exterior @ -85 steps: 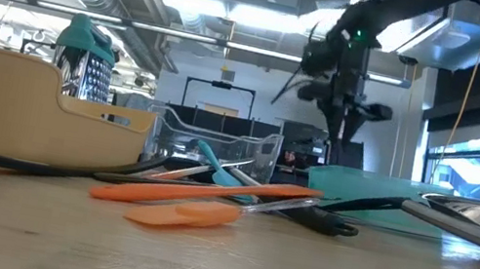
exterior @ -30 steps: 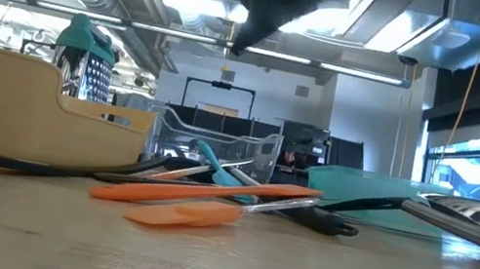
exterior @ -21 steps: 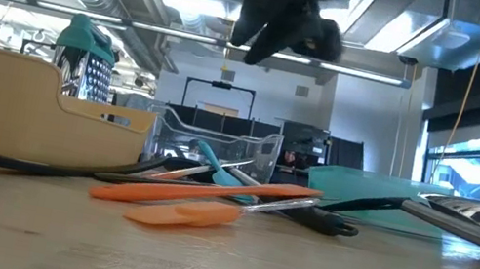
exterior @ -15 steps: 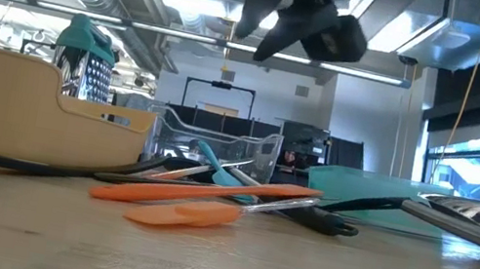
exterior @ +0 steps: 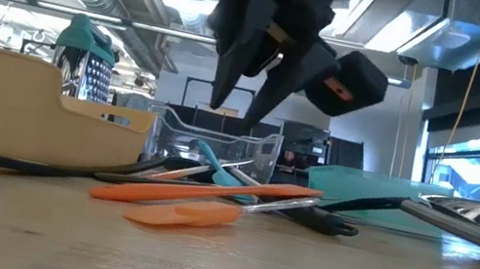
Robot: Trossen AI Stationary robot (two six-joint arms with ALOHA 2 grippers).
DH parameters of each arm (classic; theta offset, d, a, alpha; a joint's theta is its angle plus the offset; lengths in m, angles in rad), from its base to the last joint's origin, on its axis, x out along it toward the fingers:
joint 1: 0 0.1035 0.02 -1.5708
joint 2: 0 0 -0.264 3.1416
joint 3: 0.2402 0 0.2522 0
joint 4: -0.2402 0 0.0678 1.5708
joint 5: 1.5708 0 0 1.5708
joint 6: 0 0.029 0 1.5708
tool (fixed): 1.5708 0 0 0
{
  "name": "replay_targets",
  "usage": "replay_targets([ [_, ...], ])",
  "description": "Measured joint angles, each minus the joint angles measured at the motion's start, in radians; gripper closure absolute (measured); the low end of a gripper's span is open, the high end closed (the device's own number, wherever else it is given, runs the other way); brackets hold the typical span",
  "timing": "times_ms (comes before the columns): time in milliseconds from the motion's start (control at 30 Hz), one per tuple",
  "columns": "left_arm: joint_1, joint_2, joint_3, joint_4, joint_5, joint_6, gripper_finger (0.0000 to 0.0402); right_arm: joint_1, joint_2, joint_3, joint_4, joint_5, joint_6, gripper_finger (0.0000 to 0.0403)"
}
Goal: Pick & Place Kitchen Items
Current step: Put the orange spatula into the green bin
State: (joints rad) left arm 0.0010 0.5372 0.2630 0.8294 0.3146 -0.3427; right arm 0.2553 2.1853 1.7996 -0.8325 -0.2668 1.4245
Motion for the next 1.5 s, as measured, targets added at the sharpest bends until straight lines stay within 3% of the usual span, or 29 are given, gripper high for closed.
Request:
replay_targets([
  [467,-0.066,-0.017,0.0,0.027,0.023,0.06,0.0394,-0.075,0.015,-0.006,-0.049,-0.05,0.222,0.0291],
  [667,-0.1,-0.025,0.0,0.034,0.01,0.087,0.0394,-0.072,0.056,-0.094,0.079,-0.143,0.312,0.0291],
  [900,-0.152,-0.027,-0.001,0.034,-0.004,0.124,0.0394,-0.077,0.055,-0.184,0.163,-0.17,0.3,0.0291],
  [1500,-0.208,-0.029,-0.001,0.034,-0.055,0.159,0.0394,-0.111,0.057,-0.174,0.184,-0.184,0.262,0.0291],
])
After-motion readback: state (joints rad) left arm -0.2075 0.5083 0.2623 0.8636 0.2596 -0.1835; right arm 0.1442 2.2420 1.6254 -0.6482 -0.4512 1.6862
